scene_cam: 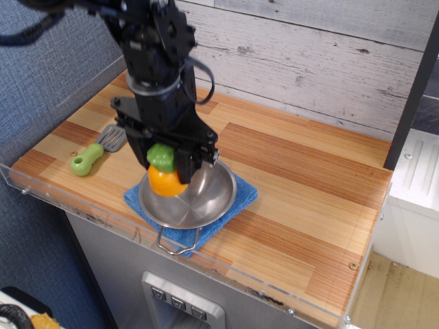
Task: Move the orange object in the bowl.
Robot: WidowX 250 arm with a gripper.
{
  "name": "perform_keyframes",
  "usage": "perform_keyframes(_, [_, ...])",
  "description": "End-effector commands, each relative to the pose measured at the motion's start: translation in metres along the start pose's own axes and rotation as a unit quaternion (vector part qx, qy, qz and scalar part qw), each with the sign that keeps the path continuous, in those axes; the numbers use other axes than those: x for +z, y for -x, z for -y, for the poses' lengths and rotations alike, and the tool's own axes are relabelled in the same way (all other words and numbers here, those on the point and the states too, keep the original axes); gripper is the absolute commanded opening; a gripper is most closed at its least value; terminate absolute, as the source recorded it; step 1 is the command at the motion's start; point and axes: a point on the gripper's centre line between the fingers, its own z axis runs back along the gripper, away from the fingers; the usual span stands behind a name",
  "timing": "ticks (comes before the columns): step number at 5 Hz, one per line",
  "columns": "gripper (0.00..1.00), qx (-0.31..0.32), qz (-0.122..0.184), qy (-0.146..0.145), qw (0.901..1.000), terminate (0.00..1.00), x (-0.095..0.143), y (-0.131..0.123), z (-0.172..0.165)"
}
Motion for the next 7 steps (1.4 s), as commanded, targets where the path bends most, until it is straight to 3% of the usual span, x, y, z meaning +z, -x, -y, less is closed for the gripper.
perform_keyframes(1, [0.00,-0.007,-0.019,0.013,0.9997,0.00,-0.029,-0.005,0.009])
perform_keyframes(2, [0.00,-0.012,-0.031,0.017,0.9993,0.00,-0.037,-0.005,0.013])
perform_keyframes(3, [1.00,-0.011,-0.034,0.022,0.9991,0.00,-0.035,-0.005,0.013])
perform_keyframes(5, [1.00,-0.003,0.022,0.032,0.9992,0.00,0.023,-0.006,0.007])
perform_keyframes(6, [1.00,-0.017,-0.001,0.021,0.9996,0.00,0.047,-0.007,-0.004])
perform_keyframes(7, [1.00,-0.043,-0.027,0.006,0.9987,0.00,0.048,-0.010,-0.009])
